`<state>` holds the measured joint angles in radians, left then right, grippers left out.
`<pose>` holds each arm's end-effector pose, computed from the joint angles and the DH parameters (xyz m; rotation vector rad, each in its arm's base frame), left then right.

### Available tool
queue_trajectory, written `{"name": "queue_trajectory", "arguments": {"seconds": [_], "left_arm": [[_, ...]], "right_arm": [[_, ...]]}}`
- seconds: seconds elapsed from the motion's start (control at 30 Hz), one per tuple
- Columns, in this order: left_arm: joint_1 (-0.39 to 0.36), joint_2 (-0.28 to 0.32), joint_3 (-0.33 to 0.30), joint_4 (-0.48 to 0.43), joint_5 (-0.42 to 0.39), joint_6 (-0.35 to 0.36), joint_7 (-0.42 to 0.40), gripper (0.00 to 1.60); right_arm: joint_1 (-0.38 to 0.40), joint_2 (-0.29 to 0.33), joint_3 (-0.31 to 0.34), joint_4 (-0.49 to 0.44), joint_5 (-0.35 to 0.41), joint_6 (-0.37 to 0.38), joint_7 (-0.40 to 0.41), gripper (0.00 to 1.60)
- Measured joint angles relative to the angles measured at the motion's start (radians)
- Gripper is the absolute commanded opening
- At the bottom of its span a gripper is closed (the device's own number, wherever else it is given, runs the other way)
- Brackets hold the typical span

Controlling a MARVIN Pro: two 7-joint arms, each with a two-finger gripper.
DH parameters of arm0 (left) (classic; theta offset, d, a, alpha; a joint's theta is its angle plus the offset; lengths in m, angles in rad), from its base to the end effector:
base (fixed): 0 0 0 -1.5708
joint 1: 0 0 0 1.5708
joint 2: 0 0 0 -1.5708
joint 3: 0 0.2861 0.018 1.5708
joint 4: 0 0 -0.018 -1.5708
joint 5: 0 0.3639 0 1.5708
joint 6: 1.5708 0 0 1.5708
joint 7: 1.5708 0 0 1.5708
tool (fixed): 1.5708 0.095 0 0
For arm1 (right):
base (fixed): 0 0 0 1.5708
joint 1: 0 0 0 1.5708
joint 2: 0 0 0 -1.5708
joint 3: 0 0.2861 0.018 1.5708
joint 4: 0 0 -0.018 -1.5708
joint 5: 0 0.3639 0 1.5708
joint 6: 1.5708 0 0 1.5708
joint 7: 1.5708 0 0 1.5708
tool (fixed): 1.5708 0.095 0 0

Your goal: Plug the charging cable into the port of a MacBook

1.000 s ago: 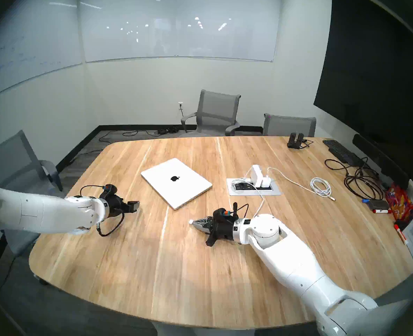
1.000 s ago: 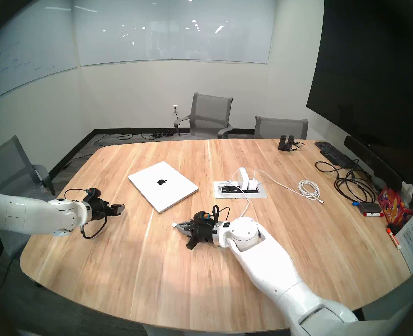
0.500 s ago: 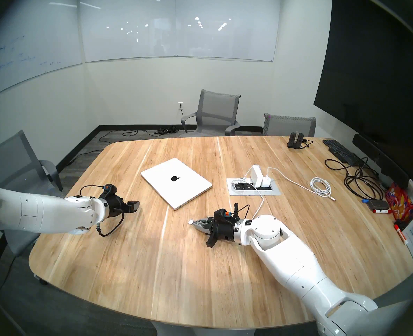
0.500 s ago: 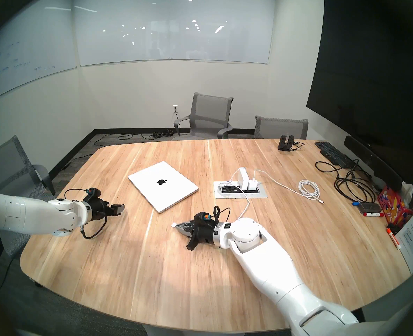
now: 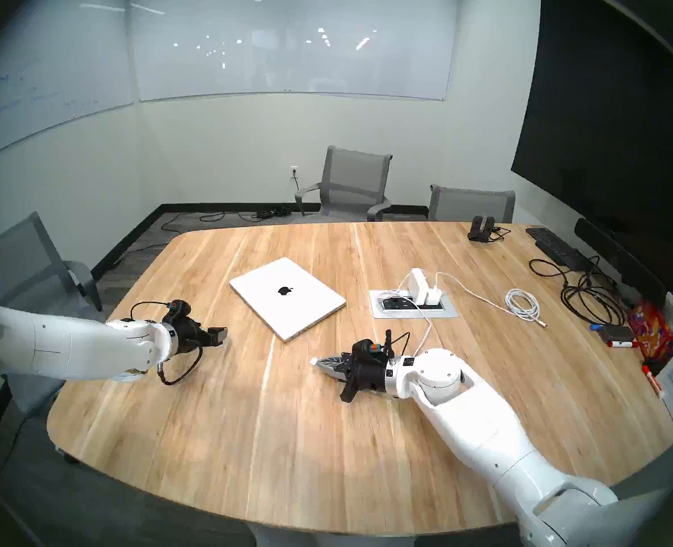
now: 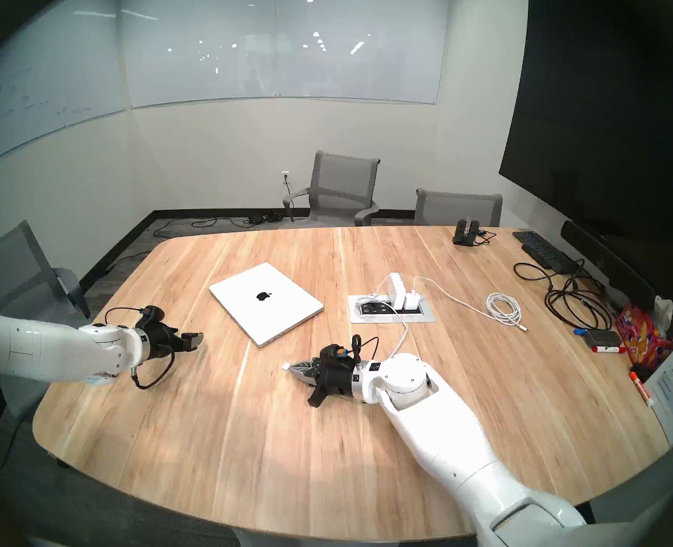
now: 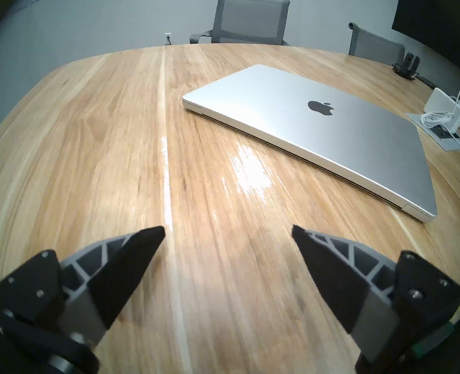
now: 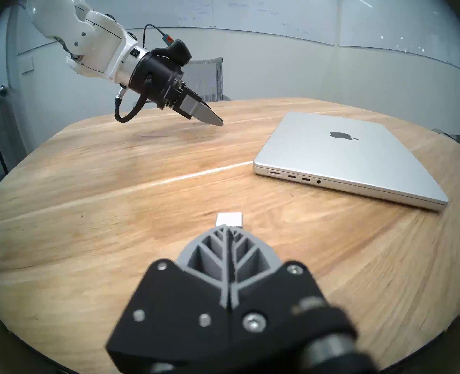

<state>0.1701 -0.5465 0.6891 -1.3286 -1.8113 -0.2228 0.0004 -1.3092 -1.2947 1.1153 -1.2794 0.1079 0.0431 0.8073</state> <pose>0.4748 0.1676 -0.3596 2.6472 -0.2161 1.3680 0.4627 0.1242 -0.3670 -1.7754 -1.1962 -1.3072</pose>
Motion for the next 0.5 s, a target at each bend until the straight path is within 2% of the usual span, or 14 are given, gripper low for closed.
{"name": "queue_trajectory", "arguments": {"seconds": [0.5], "left_arm": [[0.0,0.0,0.0,0.0,0.0,0.0,0.0,1.6]], "right_arm": [[0.014,-0.07,-0.036,0.018,-0.051,0.03,-0.104,0.0]]}}
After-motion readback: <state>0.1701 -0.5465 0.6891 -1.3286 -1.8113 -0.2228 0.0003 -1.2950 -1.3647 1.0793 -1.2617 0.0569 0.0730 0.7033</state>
